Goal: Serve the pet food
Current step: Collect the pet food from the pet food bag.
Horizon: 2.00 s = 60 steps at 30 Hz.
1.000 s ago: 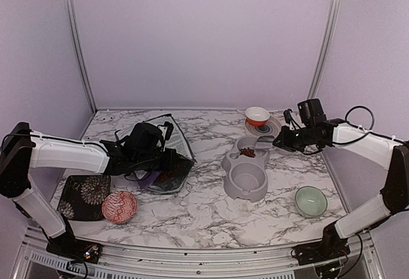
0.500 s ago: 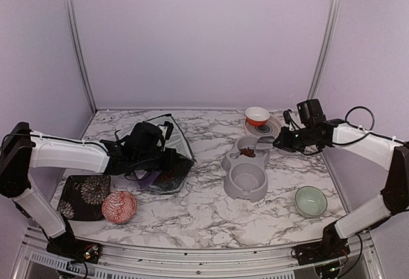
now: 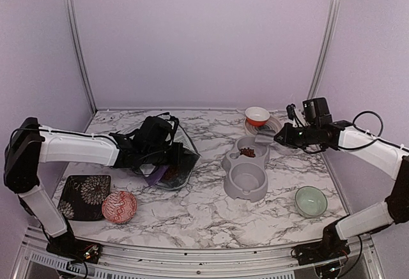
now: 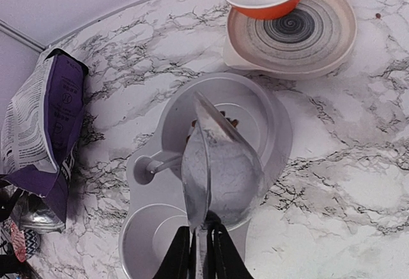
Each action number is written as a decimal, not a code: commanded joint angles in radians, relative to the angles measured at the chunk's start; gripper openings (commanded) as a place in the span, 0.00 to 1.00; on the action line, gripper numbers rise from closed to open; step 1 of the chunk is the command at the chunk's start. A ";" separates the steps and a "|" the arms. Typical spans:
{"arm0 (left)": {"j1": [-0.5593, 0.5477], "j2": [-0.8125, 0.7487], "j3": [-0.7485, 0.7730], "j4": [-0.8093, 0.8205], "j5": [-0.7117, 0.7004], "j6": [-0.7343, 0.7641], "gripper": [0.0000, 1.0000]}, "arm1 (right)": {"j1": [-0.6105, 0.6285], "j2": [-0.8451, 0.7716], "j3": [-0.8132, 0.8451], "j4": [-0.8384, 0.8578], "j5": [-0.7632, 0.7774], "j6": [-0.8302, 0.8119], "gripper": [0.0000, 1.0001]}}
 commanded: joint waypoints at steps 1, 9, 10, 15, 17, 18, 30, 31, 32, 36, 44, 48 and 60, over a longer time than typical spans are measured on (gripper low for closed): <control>0.001 0.029 0.092 0.016 -0.012 -0.012 0.00 | 0.007 -0.071 0.000 0.069 -0.035 0.009 0.00; 0.017 0.097 0.214 -0.030 -0.026 0.013 0.00 | 0.012 -0.148 -0.077 0.164 -0.184 0.015 0.00; 0.018 0.105 0.226 -0.032 -0.026 0.016 0.00 | 0.019 -0.154 -0.087 0.176 -0.198 0.015 0.00; 0.020 0.148 0.280 -0.040 -0.001 0.006 0.00 | 0.110 -0.171 -0.123 0.231 -0.197 0.017 0.00; 0.020 0.160 0.292 -0.040 0.012 0.000 0.00 | 0.155 -0.165 -0.135 0.254 -0.200 0.016 0.00; 0.020 0.167 0.296 -0.039 0.016 -0.001 0.00 | 0.178 -0.160 -0.139 0.265 -0.203 0.015 0.00; 0.019 0.173 0.254 0.005 0.039 -0.026 0.00 | 0.404 0.023 -0.126 0.420 -0.207 0.034 0.00; 0.019 0.170 0.249 0.009 0.039 -0.026 0.00 | 0.417 0.045 -0.120 0.432 -0.206 0.036 0.00; 0.019 0.167 0.243 0.013 0.039 -0.026 0.00 | 0.430 0.067 -0.111 0.440 -0.201 0.041 0.00; 0.019 0.160 0.213 0.047 0.048 -0.038 0.00 | 0.461 0.161 -0.068 0.468 -0.182 0.065 0.00; 0.019 0.161 0.177 0.093 0.078 -0.057 0.00 | 0.491 0.319 0.025 0.492 -0.115 0.113 0.00; 0.019 0.156 0.174 0.084 0.081 -0.039 0.00 | 0.495 0.392 0.090 0.459 -0.071 0.143 0.00; 0.019 0.140 0.140 0.087 0.075 -0.034 0.00 | 0.518 0.486 0.187 0.290 0.095 0.168 0.00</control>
